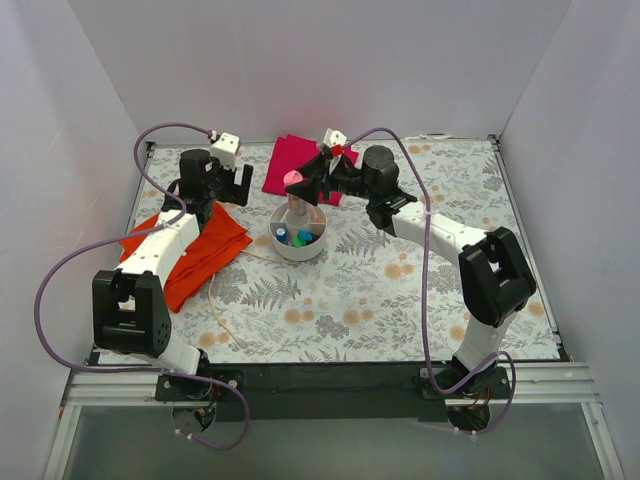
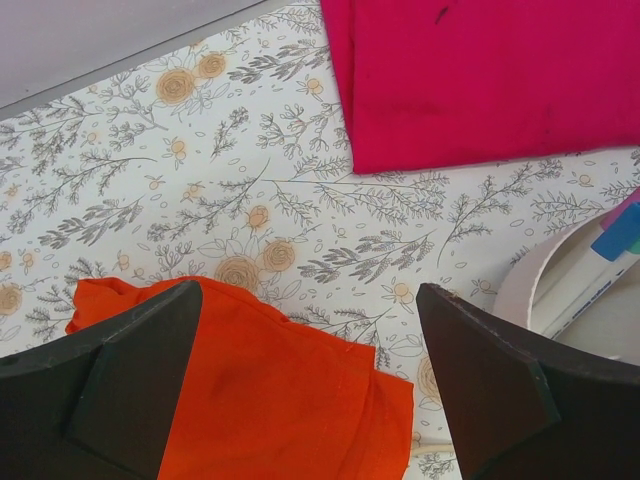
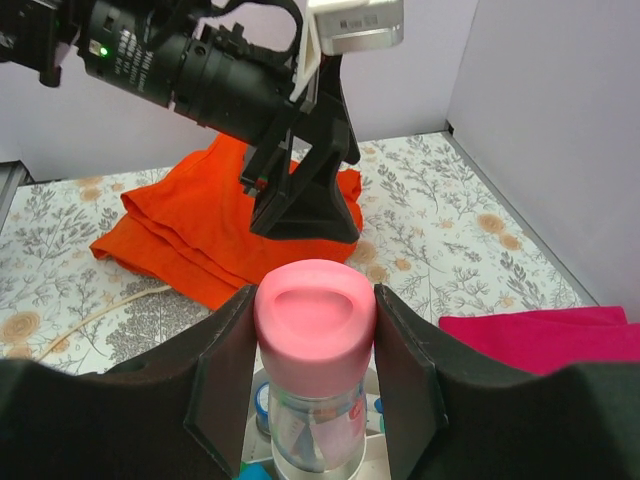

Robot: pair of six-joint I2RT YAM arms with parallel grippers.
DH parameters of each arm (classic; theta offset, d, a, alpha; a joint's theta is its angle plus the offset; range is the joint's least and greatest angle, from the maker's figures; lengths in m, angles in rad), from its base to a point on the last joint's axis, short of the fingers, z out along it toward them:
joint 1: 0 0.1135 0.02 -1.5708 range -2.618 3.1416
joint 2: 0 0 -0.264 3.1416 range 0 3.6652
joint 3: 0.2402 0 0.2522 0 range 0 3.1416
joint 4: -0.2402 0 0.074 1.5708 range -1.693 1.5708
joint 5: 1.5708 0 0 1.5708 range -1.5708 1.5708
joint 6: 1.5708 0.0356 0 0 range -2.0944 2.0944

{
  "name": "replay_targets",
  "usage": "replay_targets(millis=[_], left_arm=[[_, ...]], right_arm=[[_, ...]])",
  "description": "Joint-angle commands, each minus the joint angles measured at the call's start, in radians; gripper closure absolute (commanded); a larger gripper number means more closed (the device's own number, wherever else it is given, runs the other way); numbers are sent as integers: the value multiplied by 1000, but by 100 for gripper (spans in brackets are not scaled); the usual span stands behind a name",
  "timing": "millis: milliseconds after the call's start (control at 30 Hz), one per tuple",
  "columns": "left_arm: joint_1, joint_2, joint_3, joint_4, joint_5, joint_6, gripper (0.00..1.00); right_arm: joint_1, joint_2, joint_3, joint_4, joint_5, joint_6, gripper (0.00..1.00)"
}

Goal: Sort the stationery into containers
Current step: Place the stationery in the storage box.

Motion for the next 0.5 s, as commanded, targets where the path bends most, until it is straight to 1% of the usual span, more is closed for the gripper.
replay_targets(millis=[0, 100, 133, 233, 433, 467], left_arm=[[8, -76, -27, -10, -26, 4, 10], [13, -89, -45, -10, -26, 0, 10], [14, -93, -53, -10, -26, 0, 10], [19, -96, -61, -11, -26, 0, 10], [20, -83, -47, -17, -15, -2, 10], [20, -77, -38, -19, -13, -2, 10]], right_arm=[[16, 14, 6, 102, 8, -15, 99], [20, 25, 0, 102, 8, -15, 99], [20, 28, -5, 102, 6, -45, 99], [28, 39, -29, 119, 8, -58, 99], [34, 71, -69, 142, 42, -90, 99], [33, 77, -87, 155, 54, -95, 88]])
